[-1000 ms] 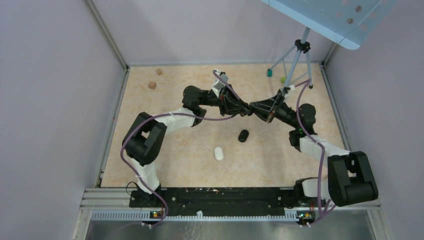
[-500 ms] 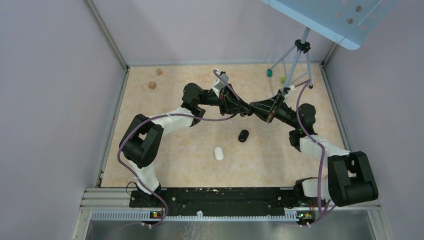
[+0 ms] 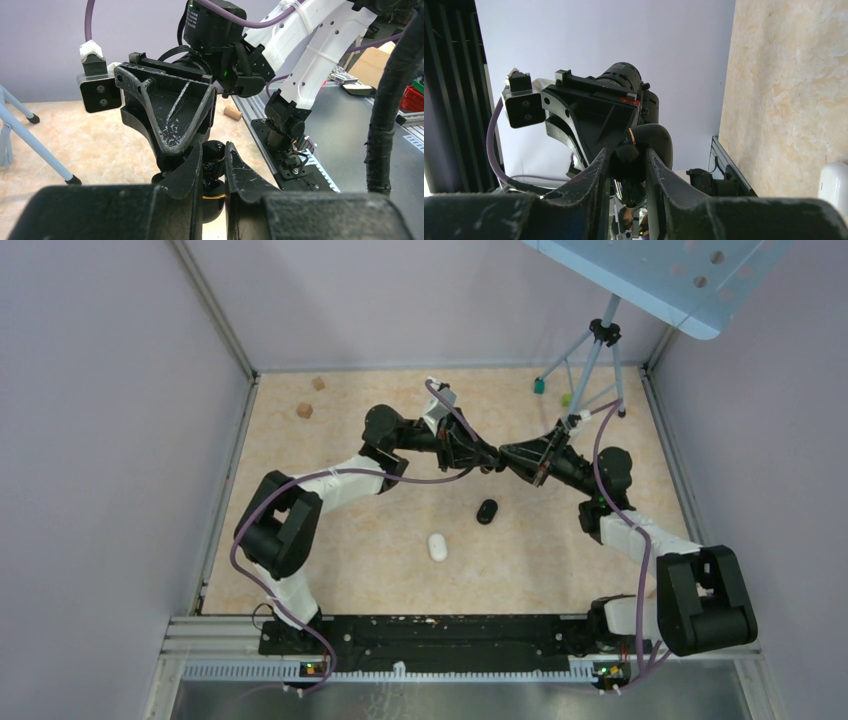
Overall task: Insert the wireless bluetooth earbuds into the charging case
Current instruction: Insert the right earbud into the right side groove of the charging case.
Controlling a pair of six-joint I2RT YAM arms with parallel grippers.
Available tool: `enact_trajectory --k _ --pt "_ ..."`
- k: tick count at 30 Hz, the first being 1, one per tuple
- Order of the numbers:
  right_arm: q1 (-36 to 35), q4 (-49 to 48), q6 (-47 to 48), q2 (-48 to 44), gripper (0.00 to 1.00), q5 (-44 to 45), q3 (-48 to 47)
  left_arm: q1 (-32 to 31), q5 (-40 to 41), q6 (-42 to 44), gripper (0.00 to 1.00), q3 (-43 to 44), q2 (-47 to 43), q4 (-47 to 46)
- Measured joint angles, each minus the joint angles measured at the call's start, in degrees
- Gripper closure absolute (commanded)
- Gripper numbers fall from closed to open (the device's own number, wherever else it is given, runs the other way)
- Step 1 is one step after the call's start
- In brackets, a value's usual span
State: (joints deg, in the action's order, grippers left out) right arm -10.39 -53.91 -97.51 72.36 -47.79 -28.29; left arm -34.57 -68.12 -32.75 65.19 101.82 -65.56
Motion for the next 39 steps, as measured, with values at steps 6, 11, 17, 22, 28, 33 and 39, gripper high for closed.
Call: enact_trajectory --k 6,11,17,22,28,33,39 --pt "0.0 0.5 0.4 0.0 1.00 0.0 0.0 0.3 0.0 0.9 1.00 -0.3 -0.1 0.9" --pt "0.0 0.9 0.7 0.0 1.00 0.0 0.0 0.4 0.0 1.4 1.00 -0.8 -0.3 1.2" --pt "0.0 1.1 0.9 0.0 1.00 0.0 0.0 0.4 0.0 2.6 1.00 -1.2 -1.1 3.1" --pt "0.0 0.9 0.9 0.0 1.00 0.1 0.1 0.5 0.0 3.0 1.00 -2.1 -1.2 4.0" --pt "0.0 1.0 0.9 0.0 1.00 0.0 0.2 0.6 0.2 3.8 1.00 -2.7 -1.6 4.0" --pt "0.0 1.3 1.0 0.0 1.00 0.0 0.1 0.6 0.2 4.2 0.93 -2.7 -1.6 4.3" --pt "0.0 1.4 1.0 0.0 1.00 0.0 0.1 0.6 0.3 5.1 0.72 -2.7 -2.0 6.0"
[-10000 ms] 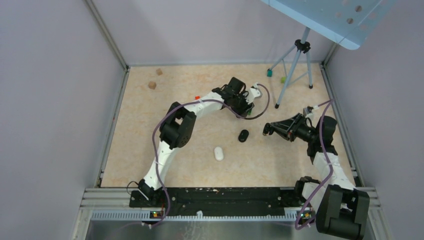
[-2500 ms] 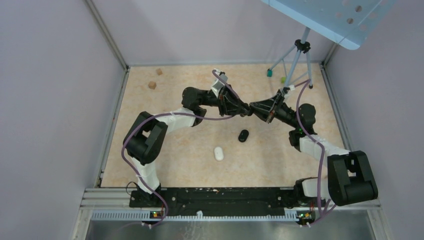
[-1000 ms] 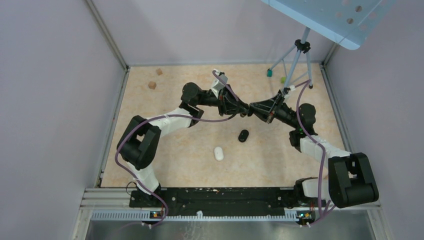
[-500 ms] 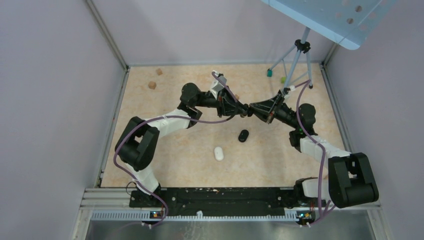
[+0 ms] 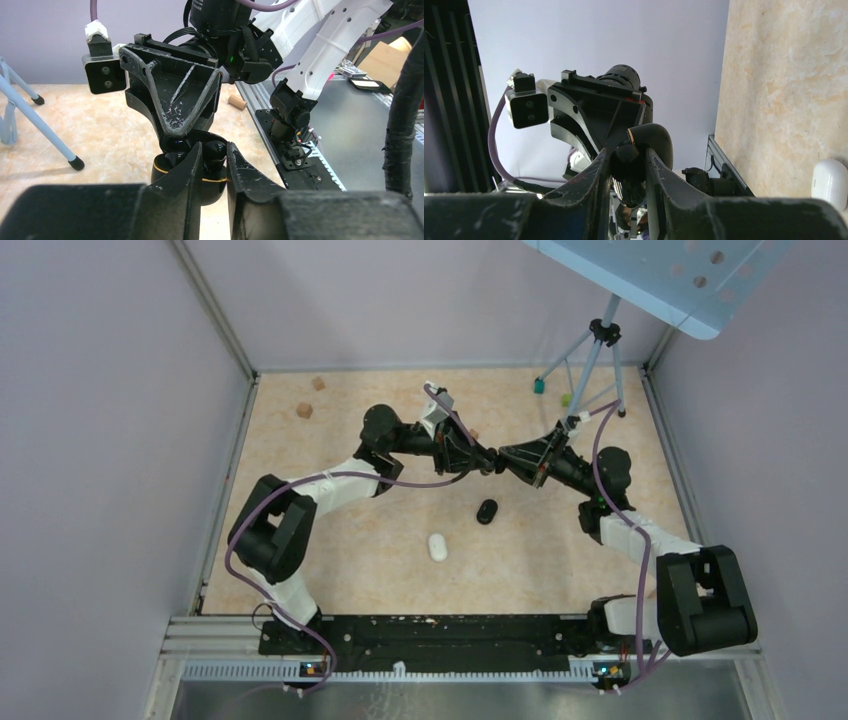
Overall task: Insert the wireless bluetooth earbuds into the charging case
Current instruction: Insert the right earbud into the right side groove of the charging case, then place the charging case with the earbuds at the center of the board.
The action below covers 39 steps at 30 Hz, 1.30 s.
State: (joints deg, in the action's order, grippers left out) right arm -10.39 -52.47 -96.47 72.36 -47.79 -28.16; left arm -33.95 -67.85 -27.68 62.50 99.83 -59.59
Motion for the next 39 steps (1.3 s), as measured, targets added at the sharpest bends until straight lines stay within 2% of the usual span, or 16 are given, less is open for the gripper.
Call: enact_trajectory --k 3,14,18,20,21,27,31,35,39 --pt "0.0 -0.1 0.0 0.0 1.00 0.0 0.0 0.0 0.2 1.1 0.62 0.0 -0.6 1.6" --pt "0.0 -0.1 0.0 0.0 1.00 0.3 0.0 0.0 1.1 4.0 0.48 0.0 -2.7 7.3" --pt "0.0 1.0 1.0 -0.1 1.00 0.5 0.0 0.0 1.5 4.5 0.24 0.0 -3.4 8.5" --pt "0.0 3.3 2.7 -0.7 1.00 0.4 0.0 0.0 2.3 4.8 0.03 0.0 -4.0 9.1" --pt "0.0 4.8 3.9 -1.2 1.00 0.3 0.0 0.0 2.9 4.9 0.02 0.0 -4.5 9.5" --pt "0.0 12.4 10.1 -2.5 1.00 0.3 -0.1 0.1 5.9 5.8 0.01 0.2 -8.5 13.6" --pt "0.0 16.9 15.2 -1.9 1.00 0.3 -0.1 0.7 9.6 8.0 0.01 1.1 -12.9 21.2" --pt "1.9 19.3 20.0 2.5 1.00 -0.5 -0.1 3.6 15.9 7.8 0.01 1.5 -17.1 29.9" --pt "6.9 23.5 26.2 7.6 1.00 -1.1 -0.1 7.9 19.8 6.8 0.01 2.0 -18.4 37.9"
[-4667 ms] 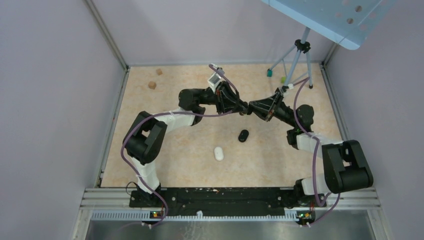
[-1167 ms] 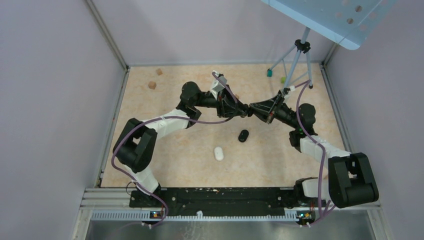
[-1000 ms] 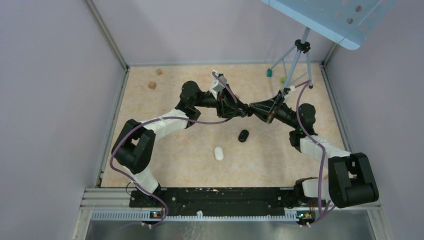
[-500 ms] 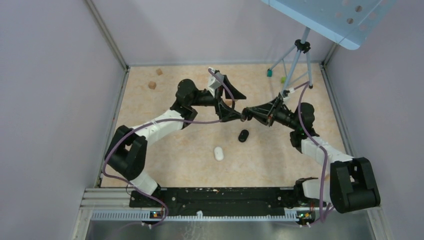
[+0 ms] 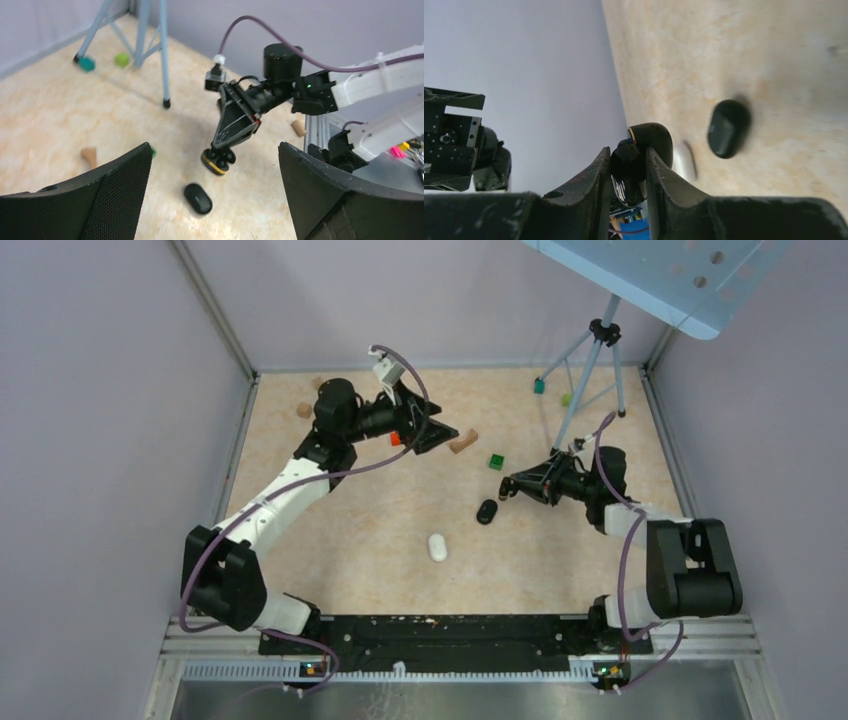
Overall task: Insert the wireless bluetooth earbuds into the charging case
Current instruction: Place the charging case with the earbuds at the center of the board.
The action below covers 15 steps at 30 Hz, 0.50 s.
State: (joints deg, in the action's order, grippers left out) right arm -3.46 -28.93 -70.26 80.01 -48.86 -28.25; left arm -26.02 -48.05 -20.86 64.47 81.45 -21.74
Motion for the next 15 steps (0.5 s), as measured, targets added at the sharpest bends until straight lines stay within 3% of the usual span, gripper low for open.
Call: enact_trajectory --k 4,14,15 --pt "3.6 8.0 8.6 4.2 1.00 0.3 -2.3 2.6 3.8 -0.2 0.01 -0.6 -0.2 6.5" --pt "6.8 20.0 23.8 10.2 1.00 4.5 -4.1 2.7 13.3 1.2 0.01 -7.1 -7.6 8.5" --pt "7.3 21.4 25.1 10.2 0.95 5.0 -4.1 2.7 14.1 1.4 0.01 -7.4 -8.2 8.4"
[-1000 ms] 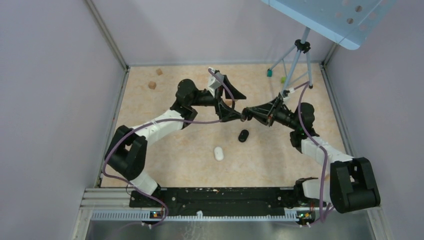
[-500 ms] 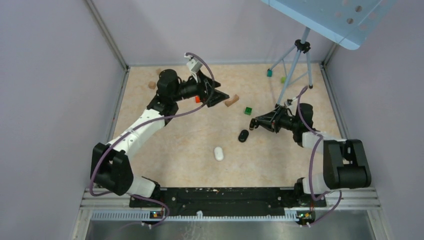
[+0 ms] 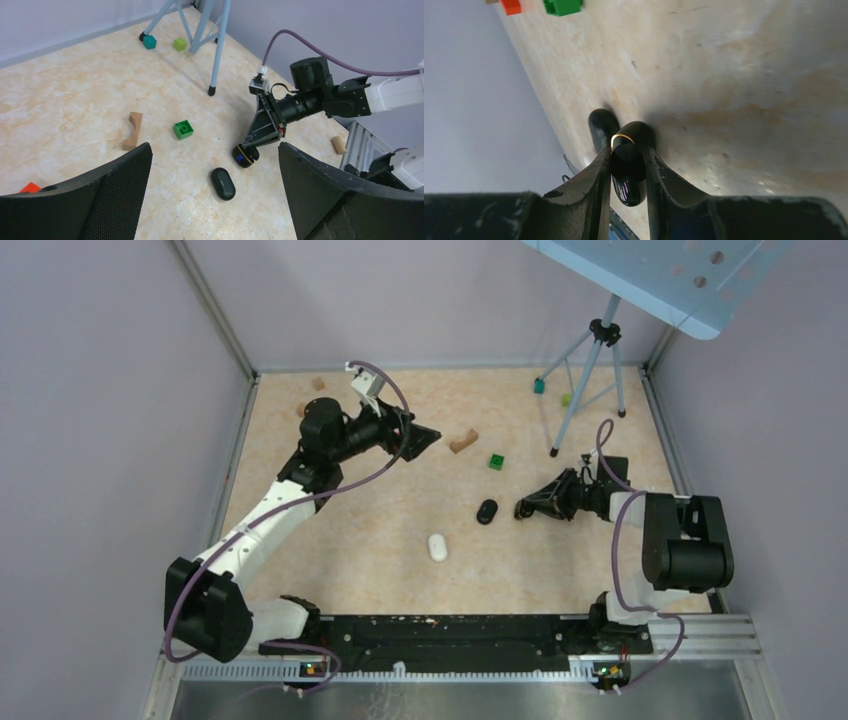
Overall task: Insert the wireless bluetooth earbuds into the charging case
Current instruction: Place the charging case with the earbuds at the center of the board, then reset both arms
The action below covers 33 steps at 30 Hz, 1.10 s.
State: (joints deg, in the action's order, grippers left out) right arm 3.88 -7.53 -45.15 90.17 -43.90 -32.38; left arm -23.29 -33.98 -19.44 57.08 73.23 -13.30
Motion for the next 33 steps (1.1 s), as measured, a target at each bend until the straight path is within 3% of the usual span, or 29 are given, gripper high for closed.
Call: enact_trajectory --k 2,3,8,13,20,26,33 --pt "1.1 2.6 2.3 0.0 0.63 1.1 -0.1 0.0 1.5 0.4 0.01 -0.6 -1.0 0.0" --pt "1.6 4.2 3.3 -0.2 0.52 1.5 -0.3 0.0 2.1 0.6 0.01 -0.7 -1.2 0.0" --pt "2.3 12.3 8.1 -5.0 0.27 6.8 -1.4 0.0 3.5 0.7 0.01 -0.7 -1.2 0.3" --pt "2.3 22.2 11.5 -15.3 0.25 15.6 -4.9 0.0 5.2 0.8 0.01 -0.2 -1.1 3.2" --pt "2.3 36.6 16.7 -28.8 0.25 31.2 -15.9 0.3 14.2 1.6 0.01 8.2 0.1 16.9" --pt "2.3 43.4 18.3 -38.0 0.18 46.5 -19.7 0.8 28.0 2.1 0.01 11.5 -2.5 27.0" --pt "2.3 46.2 19.5 -45.1 0.19 53.7 -18.7 0.9 47.7 -0.2 0.01 1.4 -17.7 33.0"
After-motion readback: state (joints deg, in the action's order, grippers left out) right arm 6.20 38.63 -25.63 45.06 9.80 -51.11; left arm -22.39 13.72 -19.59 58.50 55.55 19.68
